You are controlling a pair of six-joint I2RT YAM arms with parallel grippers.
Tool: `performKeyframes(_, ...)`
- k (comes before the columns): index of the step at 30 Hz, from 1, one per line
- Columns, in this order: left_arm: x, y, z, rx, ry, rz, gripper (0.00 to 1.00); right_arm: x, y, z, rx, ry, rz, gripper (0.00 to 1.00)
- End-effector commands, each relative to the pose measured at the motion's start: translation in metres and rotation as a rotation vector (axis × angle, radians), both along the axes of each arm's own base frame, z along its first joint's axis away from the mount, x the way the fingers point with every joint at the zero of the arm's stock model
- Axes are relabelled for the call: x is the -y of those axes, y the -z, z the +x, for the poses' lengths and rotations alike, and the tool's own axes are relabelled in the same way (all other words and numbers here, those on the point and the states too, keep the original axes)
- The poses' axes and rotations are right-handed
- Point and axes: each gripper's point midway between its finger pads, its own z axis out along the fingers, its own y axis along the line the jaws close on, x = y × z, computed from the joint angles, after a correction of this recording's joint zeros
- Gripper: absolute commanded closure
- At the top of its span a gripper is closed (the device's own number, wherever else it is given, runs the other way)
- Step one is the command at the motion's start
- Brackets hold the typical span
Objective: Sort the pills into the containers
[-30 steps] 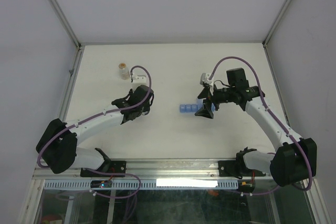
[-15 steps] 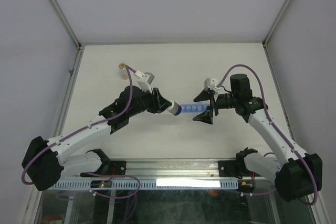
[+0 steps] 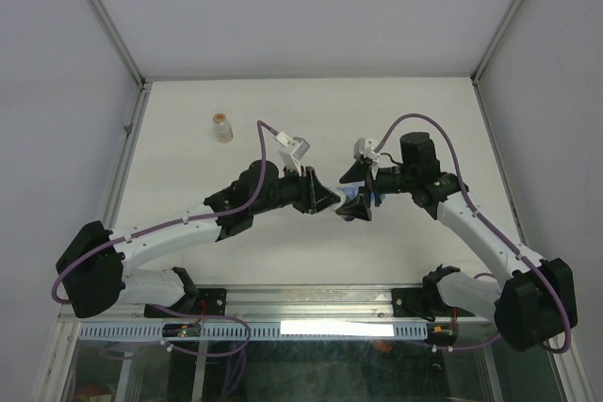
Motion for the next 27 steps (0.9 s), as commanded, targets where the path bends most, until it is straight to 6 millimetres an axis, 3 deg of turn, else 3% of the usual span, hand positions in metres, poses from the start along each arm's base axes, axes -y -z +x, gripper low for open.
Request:
performKeyframes(1, 0.009, -0.05, 0.014, 0.075, -0.052, -0.134, 1.0, -0.006, -0.006, 0.009, 0.046, 0.022, -0.01, 0.08)
performKeyframes(10, 0.008, -0.059, 0.019, 0.077, -0.089, -0.171, 1.0, -0.015, 0.006, 0.005, 0.035, -0.008, -0.042, 0.16)
performKeyframes(23, 0.005, -0.069, 0.016, 0.079, -0.089, -0.218, 1.0, -0.017, 0.004, 0.004, 0.038, -0.014, -0.038, 0.25)
performKeyframes(25, 0.005, -0.069, 0.015, 0.077, -0.085, -0.22, 1.0, -0.018, 0.002, 0.003, 0.038, -0.023, -0.032, 0.3)
performKeyframes(27, 0.006, -0.069, 0.015, 0.075, -0.082, -0.22, 1.0, -0.019, 0.0, 0.0, 0.034, -0.036, -0.024, 0.42)
